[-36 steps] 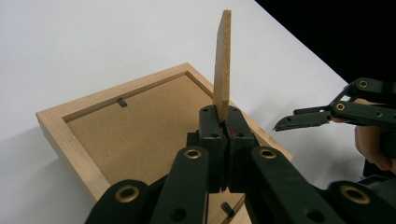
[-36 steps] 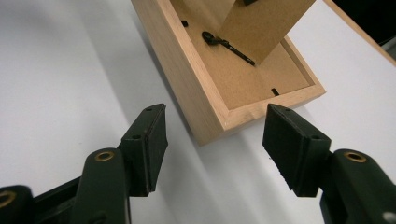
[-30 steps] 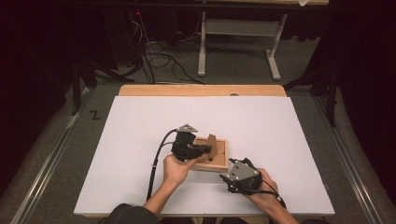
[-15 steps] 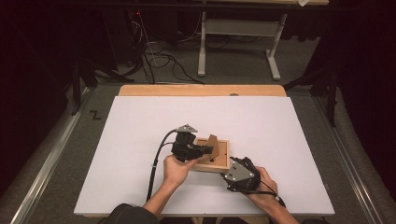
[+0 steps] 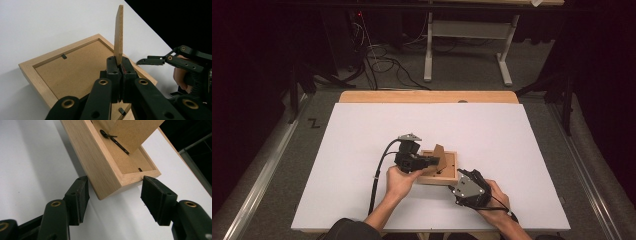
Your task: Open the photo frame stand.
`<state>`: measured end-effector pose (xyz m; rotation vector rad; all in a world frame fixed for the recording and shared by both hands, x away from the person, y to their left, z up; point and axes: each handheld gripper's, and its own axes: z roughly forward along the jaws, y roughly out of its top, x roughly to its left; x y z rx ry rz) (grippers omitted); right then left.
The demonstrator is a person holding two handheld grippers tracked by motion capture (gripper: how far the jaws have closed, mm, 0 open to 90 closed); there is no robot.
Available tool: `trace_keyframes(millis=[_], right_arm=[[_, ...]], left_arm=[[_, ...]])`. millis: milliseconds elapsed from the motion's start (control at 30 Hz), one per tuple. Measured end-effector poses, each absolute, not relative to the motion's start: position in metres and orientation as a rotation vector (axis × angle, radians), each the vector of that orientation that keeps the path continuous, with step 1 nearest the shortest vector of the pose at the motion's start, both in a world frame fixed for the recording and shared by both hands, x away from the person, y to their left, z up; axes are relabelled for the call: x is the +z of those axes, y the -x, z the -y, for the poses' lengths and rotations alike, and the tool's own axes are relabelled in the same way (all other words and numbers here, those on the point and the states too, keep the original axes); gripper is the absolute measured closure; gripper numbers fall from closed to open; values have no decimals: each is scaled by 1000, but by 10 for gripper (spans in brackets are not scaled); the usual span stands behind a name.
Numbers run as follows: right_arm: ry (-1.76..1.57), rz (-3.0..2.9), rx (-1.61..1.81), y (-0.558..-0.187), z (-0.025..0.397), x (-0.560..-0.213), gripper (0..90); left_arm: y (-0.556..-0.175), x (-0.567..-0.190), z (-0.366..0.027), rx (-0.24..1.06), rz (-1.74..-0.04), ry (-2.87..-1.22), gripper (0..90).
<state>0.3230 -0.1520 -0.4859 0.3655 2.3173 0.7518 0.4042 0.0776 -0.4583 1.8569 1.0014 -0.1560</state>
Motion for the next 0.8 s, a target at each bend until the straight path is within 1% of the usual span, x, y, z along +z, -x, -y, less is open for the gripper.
trace_keyframes(millis=[533, 600, 633, 667, 700, 800], right_arm=[[-324, -2333, 788, -320, 152, -483, 450], [-321, -2334, 802, -320, 152, -482, 463], [-332, -2329, 847, -318, 153, -478, 545], [-332, -2329, 847, -318, 153, -478, 545], [-351, -2295, 893, -319, 156, -472, 553], [-376, -2293, 917, -323, 159, -468, 553]], left_arm=[[-406, -461, -78, -150, -1012, -1870, 856], [-406, -461, -78, -136, -1011, -1874, 852], [-406, -463, -76, -124, -1009, -1904, 859], [-406, -463, -76, -124, -1009, -1904, 863], [-405, -466, -73, -108, -1008, -1939, 859], [-405, -467, -71, -98, -1004, -1922, 868]])
